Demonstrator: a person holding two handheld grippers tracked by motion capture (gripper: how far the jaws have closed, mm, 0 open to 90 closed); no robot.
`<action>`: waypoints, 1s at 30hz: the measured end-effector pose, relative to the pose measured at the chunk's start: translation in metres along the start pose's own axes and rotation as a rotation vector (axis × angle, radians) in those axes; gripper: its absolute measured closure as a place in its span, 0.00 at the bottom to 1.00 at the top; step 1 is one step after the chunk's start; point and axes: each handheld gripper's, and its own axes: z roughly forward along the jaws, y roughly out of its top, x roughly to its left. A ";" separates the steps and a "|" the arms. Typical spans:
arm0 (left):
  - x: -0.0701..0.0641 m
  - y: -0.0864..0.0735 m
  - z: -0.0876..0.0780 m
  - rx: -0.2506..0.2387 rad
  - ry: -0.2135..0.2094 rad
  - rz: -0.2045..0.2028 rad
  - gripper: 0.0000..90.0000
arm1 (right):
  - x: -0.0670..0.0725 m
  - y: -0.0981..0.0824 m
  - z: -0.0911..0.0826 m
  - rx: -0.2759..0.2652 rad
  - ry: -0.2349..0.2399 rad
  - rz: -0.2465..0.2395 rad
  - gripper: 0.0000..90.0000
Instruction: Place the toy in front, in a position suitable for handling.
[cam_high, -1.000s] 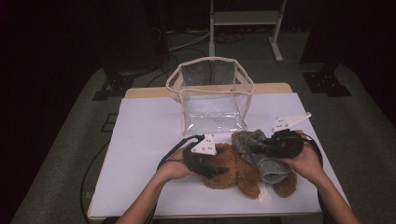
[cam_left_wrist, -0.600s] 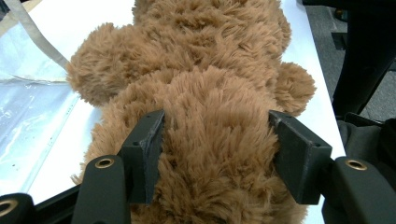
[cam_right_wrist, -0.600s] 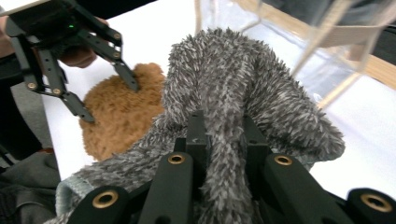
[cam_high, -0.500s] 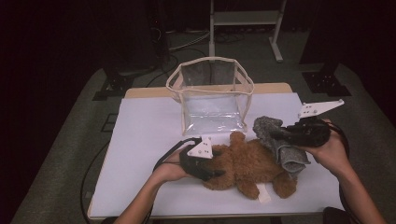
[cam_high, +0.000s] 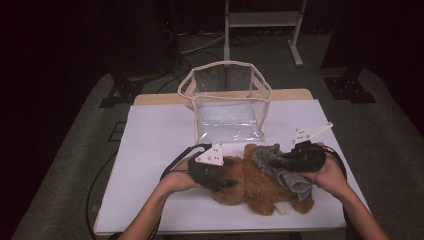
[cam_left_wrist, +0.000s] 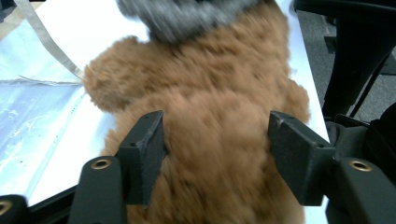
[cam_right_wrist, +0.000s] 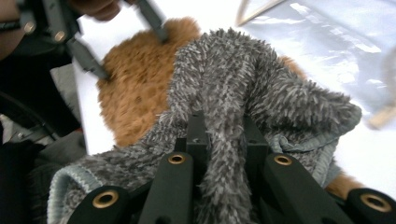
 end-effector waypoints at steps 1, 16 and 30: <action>0.000 0.001 0.001 0.000 -0.002 0.000 0.39 | 0.004 -0.002 0.003 -0.001 0.011 -0.005 0.87; -0.010 -0.004 0.007 0.043 -0.045 0.021 0.44 | -0.001 0.004 -0.041 -0.085 -0.061 -0.013 0.86; -0.002 0.005 -0.001 0.057 -0.027 0.001 0.33 | 0.024 -0.006 0.008 -0.018 0.034 -0.059 0.86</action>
